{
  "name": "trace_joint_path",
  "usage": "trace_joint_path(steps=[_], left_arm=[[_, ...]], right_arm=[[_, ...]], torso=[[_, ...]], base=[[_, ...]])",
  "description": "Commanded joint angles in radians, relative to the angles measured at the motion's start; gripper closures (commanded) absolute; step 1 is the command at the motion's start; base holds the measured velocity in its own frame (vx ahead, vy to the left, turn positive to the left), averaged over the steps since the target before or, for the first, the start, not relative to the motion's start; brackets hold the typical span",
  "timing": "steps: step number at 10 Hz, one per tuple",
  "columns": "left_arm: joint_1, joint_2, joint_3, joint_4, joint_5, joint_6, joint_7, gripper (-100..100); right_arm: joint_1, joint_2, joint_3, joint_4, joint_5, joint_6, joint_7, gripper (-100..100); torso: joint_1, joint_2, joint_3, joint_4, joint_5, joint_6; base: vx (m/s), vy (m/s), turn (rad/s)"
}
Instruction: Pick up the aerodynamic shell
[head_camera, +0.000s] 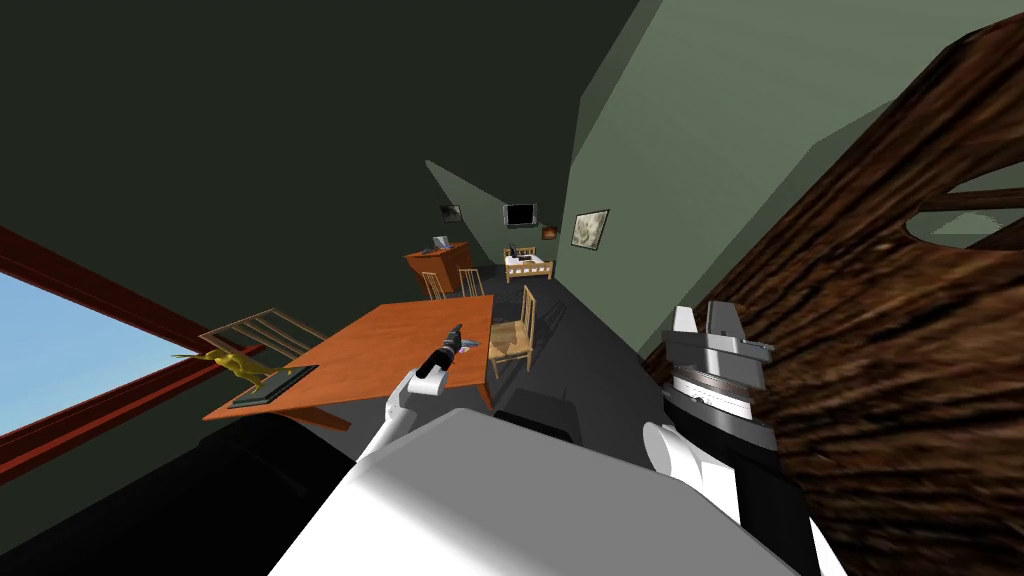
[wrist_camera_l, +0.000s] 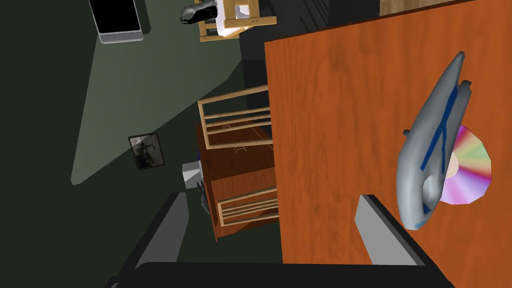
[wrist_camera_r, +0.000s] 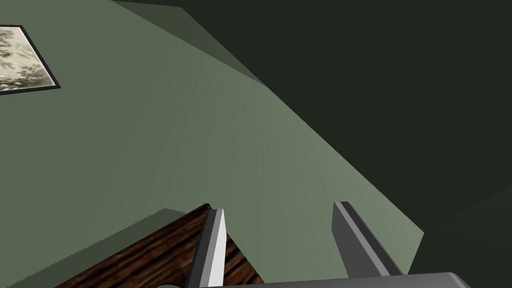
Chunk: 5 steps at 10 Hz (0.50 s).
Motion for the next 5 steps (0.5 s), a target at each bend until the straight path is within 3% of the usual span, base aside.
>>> trace_joint_path(steps=[1, 2, 5], left_arm=[[-0.012, 0.014, 0.013, 0.039, 0.014, 0.050, -0.001, -100], [-0.012, 0.014, 0.013, 0.039, 0.014, 0.054, -0.001, -100], [-0.041, 0.035, 0.035, 0.112, 0.037, 0.136, -0.007, -100]], right_arm=[[0.000, 0.000, 0.000, 0.000, 0.000, 0.000, 0.000, 0], [0.000, 0.000, 0.000, 0.000, 0.000, 0.000, 0.000, 0], [0.000, 0.000, 0.000, 0.000, 0.000, 0.000, 0.000, 0]], torso=[[0.000, 0.000, 0.000, 0.000, 0.000, 0.000], [-0.001, 0.000, 0.000, 0.000, 0.000, 0.000], [0.001, 0.000, 0.000, 0.000, 0.000, 0.000]], base=[[0.073, -0.076, 0.044], [0.061, -0.064, 0.031], [0.086, -0.055, 0.045]])
